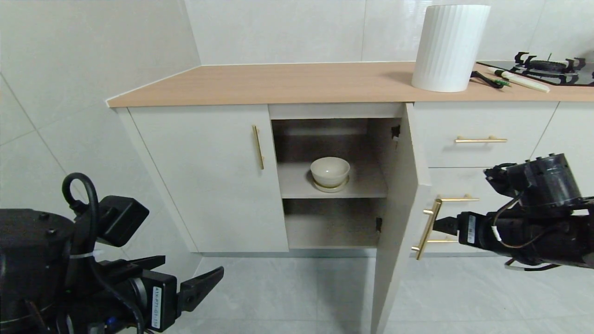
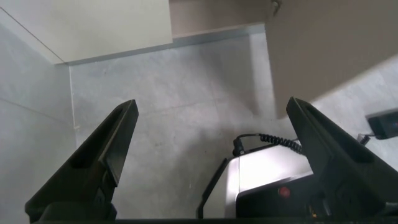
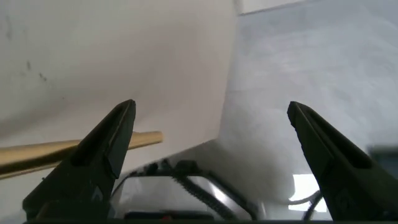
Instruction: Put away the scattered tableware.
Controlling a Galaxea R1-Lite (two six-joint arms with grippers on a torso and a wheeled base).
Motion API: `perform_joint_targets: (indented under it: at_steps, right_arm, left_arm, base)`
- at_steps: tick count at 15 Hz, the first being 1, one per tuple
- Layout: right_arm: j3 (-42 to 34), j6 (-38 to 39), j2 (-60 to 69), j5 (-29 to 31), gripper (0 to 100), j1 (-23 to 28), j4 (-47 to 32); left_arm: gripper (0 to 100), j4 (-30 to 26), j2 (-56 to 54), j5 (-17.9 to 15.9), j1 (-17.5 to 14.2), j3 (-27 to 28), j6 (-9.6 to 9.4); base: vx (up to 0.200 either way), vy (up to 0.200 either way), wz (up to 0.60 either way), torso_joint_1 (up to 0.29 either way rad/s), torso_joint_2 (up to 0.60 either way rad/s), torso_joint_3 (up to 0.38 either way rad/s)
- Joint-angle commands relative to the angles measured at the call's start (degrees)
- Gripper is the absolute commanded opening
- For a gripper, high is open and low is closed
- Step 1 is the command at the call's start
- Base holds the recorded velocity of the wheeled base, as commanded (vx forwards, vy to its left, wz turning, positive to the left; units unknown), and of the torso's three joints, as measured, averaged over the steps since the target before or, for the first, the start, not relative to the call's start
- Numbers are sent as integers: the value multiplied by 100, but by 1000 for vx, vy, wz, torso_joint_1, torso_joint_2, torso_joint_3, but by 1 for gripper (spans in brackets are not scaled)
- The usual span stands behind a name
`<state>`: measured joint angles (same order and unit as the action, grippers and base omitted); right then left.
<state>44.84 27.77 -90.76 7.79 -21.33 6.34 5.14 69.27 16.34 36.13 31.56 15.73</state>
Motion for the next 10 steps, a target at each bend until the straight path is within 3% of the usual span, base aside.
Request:
perform_joint_targets:
  at_steps: [1, 7, 10]
  right_arm:
    - [517, -26, -785, -14, 100, -486, -10]
    - [1985, -96, -2095, -58, 100, -609, -10]
    - [1994, -96, -2244, -129, 100, -600, 43]
  left_arm:
    - [100, 4, 25, 1, -1, -1, 1]
    - [100, 83, 25, -8, -1, 43, 1]
    - [100, 92, 78, -8, -1, 25, 1]
  base:
    - [0, 0, 0, 0, 0, 0]
    - [0, 0, 0, 0, 0, 0]
    - [0, 0, 0, 0, 0, 0]
